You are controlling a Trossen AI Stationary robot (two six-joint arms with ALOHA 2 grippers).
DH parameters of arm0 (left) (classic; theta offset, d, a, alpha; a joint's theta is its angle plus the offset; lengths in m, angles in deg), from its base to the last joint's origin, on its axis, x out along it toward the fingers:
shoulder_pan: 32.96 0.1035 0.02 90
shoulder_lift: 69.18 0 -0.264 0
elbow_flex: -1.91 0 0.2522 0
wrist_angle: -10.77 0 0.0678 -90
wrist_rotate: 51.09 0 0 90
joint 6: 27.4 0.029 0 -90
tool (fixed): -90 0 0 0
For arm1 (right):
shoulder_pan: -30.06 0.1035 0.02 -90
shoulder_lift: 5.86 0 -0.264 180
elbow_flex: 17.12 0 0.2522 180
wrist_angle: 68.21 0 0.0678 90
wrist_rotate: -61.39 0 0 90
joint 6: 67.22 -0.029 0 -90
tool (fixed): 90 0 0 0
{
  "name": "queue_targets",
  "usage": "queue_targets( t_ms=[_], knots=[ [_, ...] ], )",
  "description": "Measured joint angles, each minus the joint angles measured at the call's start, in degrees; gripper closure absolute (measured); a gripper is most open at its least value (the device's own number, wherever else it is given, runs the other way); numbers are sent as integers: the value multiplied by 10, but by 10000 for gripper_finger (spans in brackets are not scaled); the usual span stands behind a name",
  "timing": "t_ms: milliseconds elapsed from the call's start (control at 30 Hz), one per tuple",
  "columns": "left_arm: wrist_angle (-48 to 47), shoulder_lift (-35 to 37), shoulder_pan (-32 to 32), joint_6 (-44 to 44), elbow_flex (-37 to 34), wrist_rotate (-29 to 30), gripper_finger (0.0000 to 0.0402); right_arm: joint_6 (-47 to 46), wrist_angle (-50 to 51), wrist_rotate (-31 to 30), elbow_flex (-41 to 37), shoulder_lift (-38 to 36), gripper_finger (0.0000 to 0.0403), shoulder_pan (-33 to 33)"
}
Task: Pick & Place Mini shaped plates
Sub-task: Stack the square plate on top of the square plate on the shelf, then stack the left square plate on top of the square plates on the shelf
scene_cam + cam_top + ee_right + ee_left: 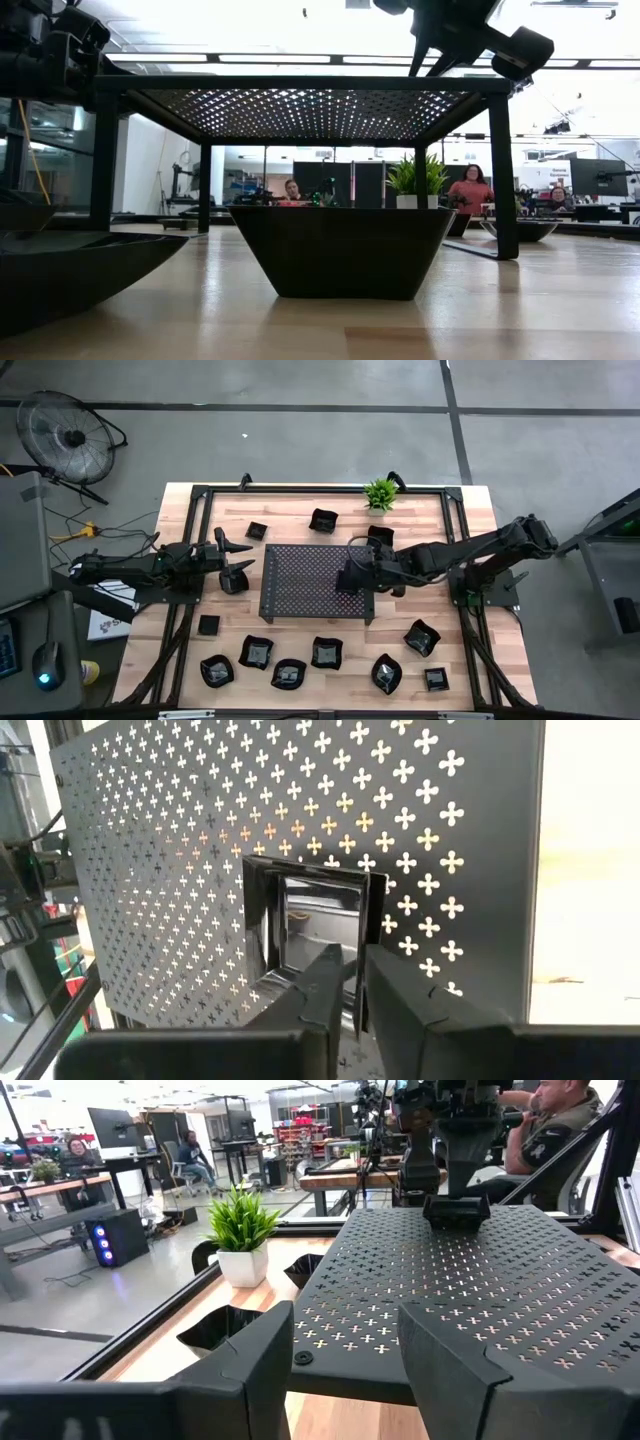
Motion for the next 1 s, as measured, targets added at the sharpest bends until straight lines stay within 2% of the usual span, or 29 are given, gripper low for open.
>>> queue_targets(
  t_ms=[400,667,1000],
  knots=[
    [0,0,0,0,0,0,225,20,17,-17,0,-17,327,13],
    [0,0,0,0,0,0,225,17,100,-21,0,-54,327,38],
    [0,0,0,0,0,0,225,59,158,28,0,-82,327,131]
  ],
)
